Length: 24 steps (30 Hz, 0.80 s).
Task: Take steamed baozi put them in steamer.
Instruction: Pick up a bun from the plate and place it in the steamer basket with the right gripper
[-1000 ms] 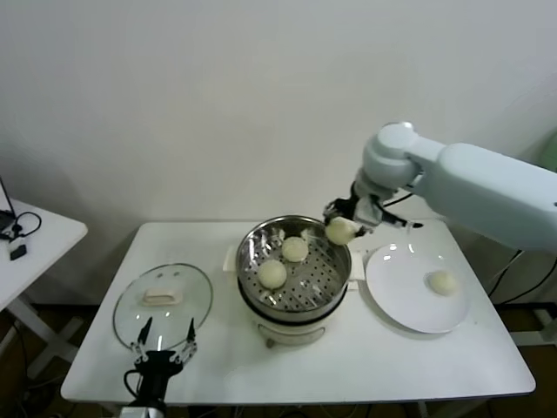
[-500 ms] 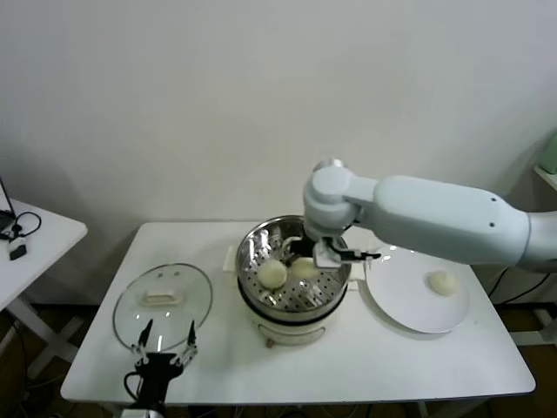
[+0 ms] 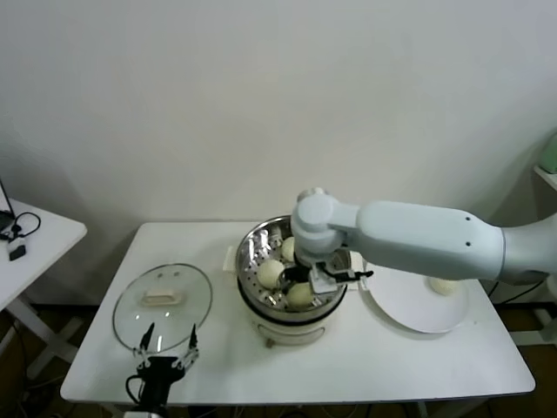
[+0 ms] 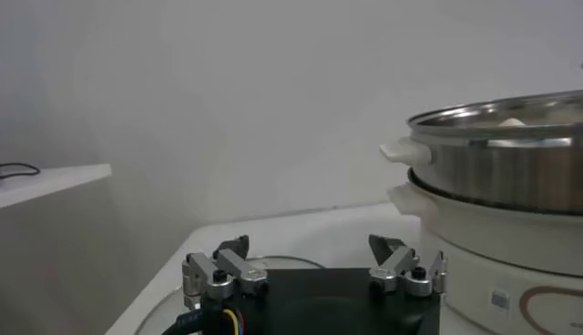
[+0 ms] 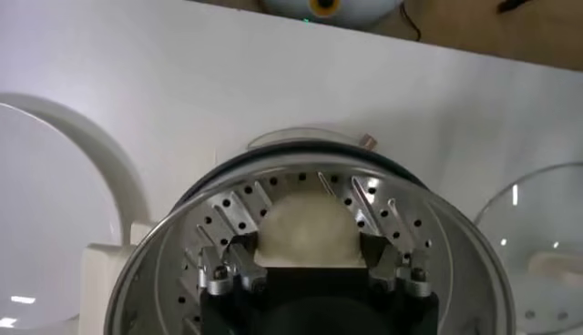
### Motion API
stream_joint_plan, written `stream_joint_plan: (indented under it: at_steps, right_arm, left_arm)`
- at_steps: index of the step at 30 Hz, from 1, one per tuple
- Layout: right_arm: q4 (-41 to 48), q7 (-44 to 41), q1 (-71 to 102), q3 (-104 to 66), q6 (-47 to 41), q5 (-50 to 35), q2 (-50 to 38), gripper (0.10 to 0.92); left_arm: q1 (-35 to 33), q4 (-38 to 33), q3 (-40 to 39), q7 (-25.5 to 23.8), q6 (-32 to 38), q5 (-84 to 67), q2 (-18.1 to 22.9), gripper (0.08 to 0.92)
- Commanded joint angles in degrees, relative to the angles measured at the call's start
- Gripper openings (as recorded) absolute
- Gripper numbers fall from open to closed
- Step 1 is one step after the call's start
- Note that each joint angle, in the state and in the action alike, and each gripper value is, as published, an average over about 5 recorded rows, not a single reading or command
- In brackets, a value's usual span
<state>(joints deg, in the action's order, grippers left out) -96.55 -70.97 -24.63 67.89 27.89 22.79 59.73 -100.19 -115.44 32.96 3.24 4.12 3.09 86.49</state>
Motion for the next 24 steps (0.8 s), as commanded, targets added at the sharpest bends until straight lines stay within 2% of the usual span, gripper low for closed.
stream_joint_plan:
  at_steps: [1,13,24]
  right_arm:
    - [-0.2,0.5,1.4,0.5,2.1,1.5,0.5,0.738]
    - [-0.2,0.7,2.3,-0.4,3.2,4.2,0.4,0.761]
    - [-0.4,0.8,2.3,-1.4,3.3,3.3,-0.6,0.822]
  left_arm:
    - [0.2,0.1,-0.1,0.0,-0.1,0.1,0.0,0.823]
    - [0.4,0.0,-0.4,0.1,-0.4,0.1,0.0,0.823]
    - [1.4,0.0,-0.7,0.2,-1.1,0.0,-0.1,0.823]
